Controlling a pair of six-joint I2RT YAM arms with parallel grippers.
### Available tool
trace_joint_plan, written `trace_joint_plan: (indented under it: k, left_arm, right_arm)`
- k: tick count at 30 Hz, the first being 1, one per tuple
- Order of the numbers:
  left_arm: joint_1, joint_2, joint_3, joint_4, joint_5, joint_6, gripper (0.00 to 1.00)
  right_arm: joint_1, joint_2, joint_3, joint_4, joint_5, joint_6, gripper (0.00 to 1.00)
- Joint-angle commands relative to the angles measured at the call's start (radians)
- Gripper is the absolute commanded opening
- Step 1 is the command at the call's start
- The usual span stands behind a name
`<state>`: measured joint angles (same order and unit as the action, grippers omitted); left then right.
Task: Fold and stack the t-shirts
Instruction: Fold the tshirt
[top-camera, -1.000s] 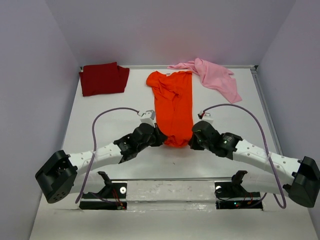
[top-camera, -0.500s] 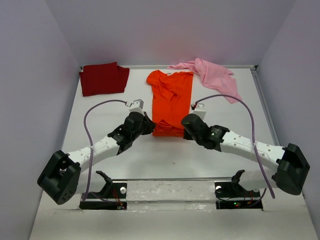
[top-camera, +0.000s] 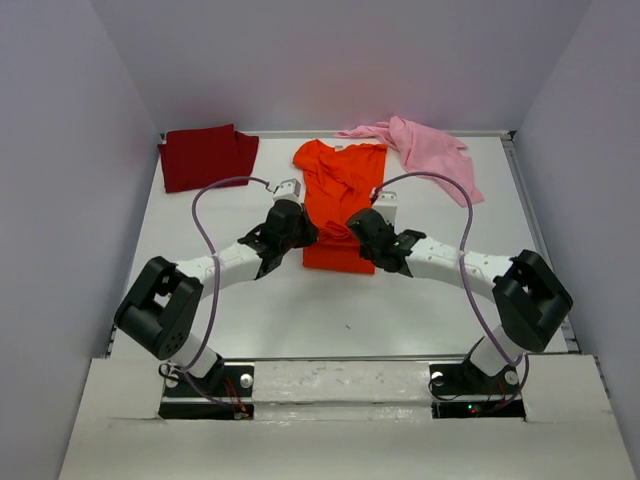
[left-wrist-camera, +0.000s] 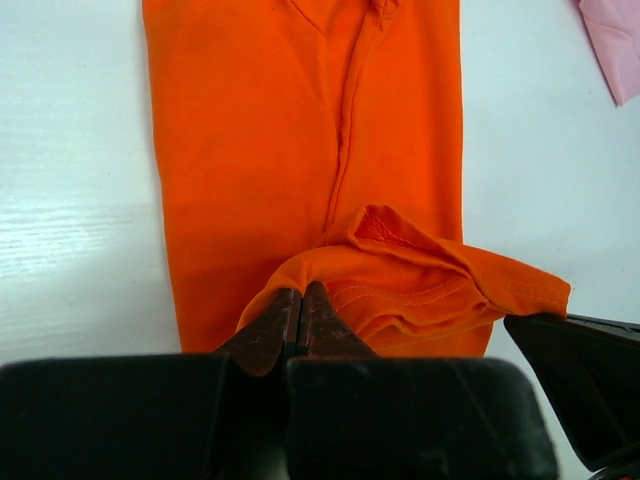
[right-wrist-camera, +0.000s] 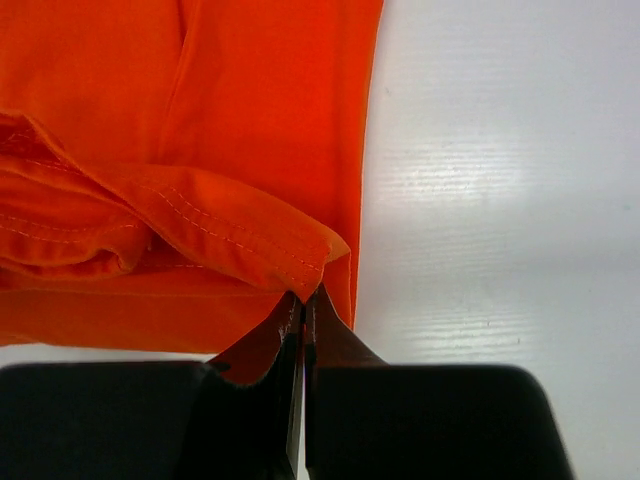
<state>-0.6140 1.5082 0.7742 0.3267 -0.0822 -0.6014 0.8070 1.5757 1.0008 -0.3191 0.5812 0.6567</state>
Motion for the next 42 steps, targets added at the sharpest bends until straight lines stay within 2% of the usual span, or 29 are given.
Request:
trace_joint_plan:
  k: [1,12,19,20,21,22,23,24,25,26,27,28,33,35,38,42]
  left_arm:
    - [0.014,0.033,0.1,0.045,-0.011,0.048,0.0]
    - [0.075,0.142,0.266,0.0,0.021,0.068,0.0]
    - [0.108,0.225,0.321,-0.012,0.004,0.063,0.01]
    - [0.114,0.246,0.326,-0.018,-0.005,0.061,0.11]
    - [0.117,0.257,0.335,-0.026,-0.022,0.061,0.38]
    - [0.117,0.268,0.355,-0.043,-0.034,0.064,0.46]
    - [0.117,0.274,0.359,-0.046,-0.047,0.069,0.51]
    - [0.117,0.279,0.364,-0.051,-0.059,0.078,0.59]
    - [0.117,0.277,0.367,-0.055,-0.082,0.083,0.71]
    - [0.117,0.268,0.367,-0.055,-0.086,0.087,0.76]
    - [0.12,0.264,0.372,-0.06,-0.093,0.098,0.79]
    - [0.12,0.258,0.381,-0.072,-0.102,0.101,0.84]
    - [0.122,0.169,0.474,-0.178,-0.088,0.133,0.85]
    - [0.125,0.143,0.555,-0.257,-0.07,0.153,0.85]
    - [0.146,0.097,0.671,-0.374,-0.044,0.19,0.85]
    - [0.212,0.055,0.738,-0.459,0.061,0.236,0.85]
  right_arm:
    - [-0.035,0.032,0.09,0.078,0.06,-0.049,0.0]
    - [-0.117,0.153,0.229,0.095,0.014,-0.106,0.0]
    - [-0.149,0.259,0.301,0.113,-0.011,-0.138,0.0]
    - [-0.149,0.276,0.306,0.129,-0.017,-0.153,0.0]
    - [-0.149,0.294,0.32,0.136,-0.012,-0.166,0.0]
    - [-0.158,0.331,0.326,0.161,-0.014,-0.18,0.0]
    - [-0.158,0.349,0.337,0.164,-0.015,-0.189,0.05]
    - [-0.158,0.366,0.349,0.164,-0.011,-0.196,0.17]
    - [-0.167,0.38,0.37,0.158,-0.008,-0.197,0.29]
    - [-0.167,0.392,0.375,0.155,-0.003,-0.192,0.35]
    - [-0.167,0.392,0.378,0.155,-0.003,-0.193,0.47]
    - [-0.167,0.386,0.38,0.153,-0.003,-0.195,0.52]
    - [-0.167,0.316,0.374,0.141,-0.032,-0.216,0.54]
    - [-0.167,0.291,0.369,0.14,-0.053,-0.229,0.54]
    - [-0.167,0.265,0.372,0.144,-0.139,-0.262,0.47]
    - [-0.167,0.287,0.406,0.124,-0.251,-0.278,0.5]
